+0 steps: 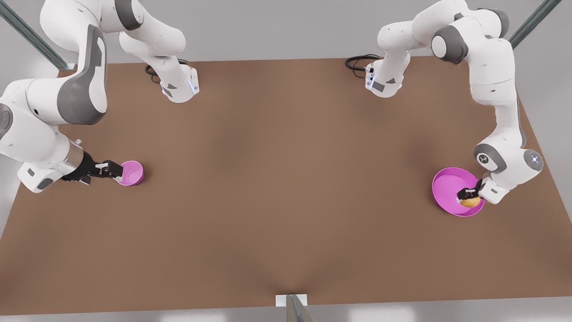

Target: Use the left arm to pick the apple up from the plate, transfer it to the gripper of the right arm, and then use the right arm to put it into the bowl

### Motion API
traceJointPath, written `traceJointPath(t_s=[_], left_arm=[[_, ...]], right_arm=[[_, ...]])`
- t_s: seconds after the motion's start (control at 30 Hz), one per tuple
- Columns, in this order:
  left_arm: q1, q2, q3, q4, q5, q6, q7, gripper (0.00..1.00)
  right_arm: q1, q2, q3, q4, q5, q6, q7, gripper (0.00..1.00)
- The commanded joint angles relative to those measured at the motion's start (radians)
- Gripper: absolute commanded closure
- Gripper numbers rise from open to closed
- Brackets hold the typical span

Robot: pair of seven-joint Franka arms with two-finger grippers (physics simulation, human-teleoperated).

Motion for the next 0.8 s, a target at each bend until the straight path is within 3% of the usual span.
traceJointPath(t_s=[0.0,0.13,0.23,0.37,0.47,0.57,0.63,0.77], left_arm=[[-0.007,-0.019,-0.03,0.099,-0.057,-0.296,0.105,0.28],[-0.01,0.003,-0.325,0.19,-0.28,-0.332,0.105,0.28],[-0.08,0.115,-0.495,0.314,-0.381,-0.278,0.267,0.27],[-0.31,0.307,-0.581,0.555,-0.703,-0.086,0.602,0.27],[-0.335,0.448,-0.751,0.736,-0.757,0.016,0.76,0.27],[-0.412,0.543,-0.823,0.858,-0.759,0.142,0.927,0.27],[-0.458,0.6,-0.825,0.944,-0.759,0.165,1.002,0.28],[-0.493,0.603,-0.826,0.957,-0.76,0.208,1.185,0.28]], right_arm=[[-0.002,-0.001,-0.001,0.0,0.001,0.0,-0.013,0.0],[0.0,-0.001,0.0,0.0,0.001,0.001,-0.011,0.0],[0.003,-0.001,0.0,0.0,0.002,0.001,-0.007,0.0],[0.004,0.049,0.0,-0.001,0.433,0.049,0.062,0.0],[-0.002,0.146,-0.001,0.005,0.7,0.111,0.064,0.0],[0.0,0.353,0.0,0.095,1.129,0.133,0.053,0.0],[0.003,0.493,0.068,0.217,1.183,0.13,0.053,0.0],[0.003,0.589,0.117,0.287,1.258,0.102,0.045,0.0]])
